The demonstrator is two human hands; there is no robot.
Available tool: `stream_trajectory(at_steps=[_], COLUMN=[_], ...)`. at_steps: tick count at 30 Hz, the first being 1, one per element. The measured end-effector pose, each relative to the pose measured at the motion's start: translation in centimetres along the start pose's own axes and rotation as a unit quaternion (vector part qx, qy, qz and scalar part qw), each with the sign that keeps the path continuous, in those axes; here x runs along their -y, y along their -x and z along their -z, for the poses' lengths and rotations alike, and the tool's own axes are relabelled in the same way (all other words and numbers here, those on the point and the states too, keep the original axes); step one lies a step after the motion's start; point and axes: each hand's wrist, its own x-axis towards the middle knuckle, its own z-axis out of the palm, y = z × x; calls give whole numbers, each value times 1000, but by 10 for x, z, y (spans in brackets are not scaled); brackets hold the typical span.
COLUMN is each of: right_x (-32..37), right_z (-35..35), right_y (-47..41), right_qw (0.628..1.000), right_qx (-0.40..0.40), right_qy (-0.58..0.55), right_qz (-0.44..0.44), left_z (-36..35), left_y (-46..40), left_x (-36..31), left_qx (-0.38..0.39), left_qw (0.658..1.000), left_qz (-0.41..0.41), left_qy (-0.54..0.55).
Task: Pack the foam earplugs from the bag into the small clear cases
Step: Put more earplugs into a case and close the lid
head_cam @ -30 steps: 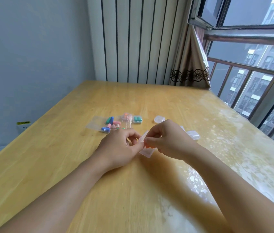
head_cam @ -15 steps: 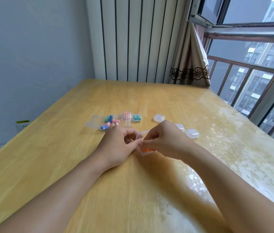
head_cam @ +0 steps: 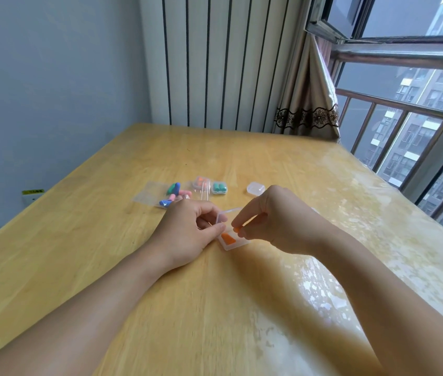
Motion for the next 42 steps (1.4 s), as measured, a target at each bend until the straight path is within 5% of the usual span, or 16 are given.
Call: stream_trajectory(at_steps=[11, 19, 26, 42], right_x=[-5, -25, -30, -14], right_z=[2, 27, 10, -2], right_y=[-1, 0, -2, 0], right_qw=[996, 986, 987, 994], right_qx=[42, 32, 69, 83], right_qy=[43, -162, -141, 22], right_qz=[62, 17, 31, 71], left_z=[-1, 6, 25, 13], left_y=[-3, -2, 0, 7], left_x=[6, 3, 2, -5], left_qx=[-2, 46, 170, 115], left_qw=[999, 991, 972, 990], left_qz=[21, 42, 25, -40], left_qy=[39, 118, 158, 67])
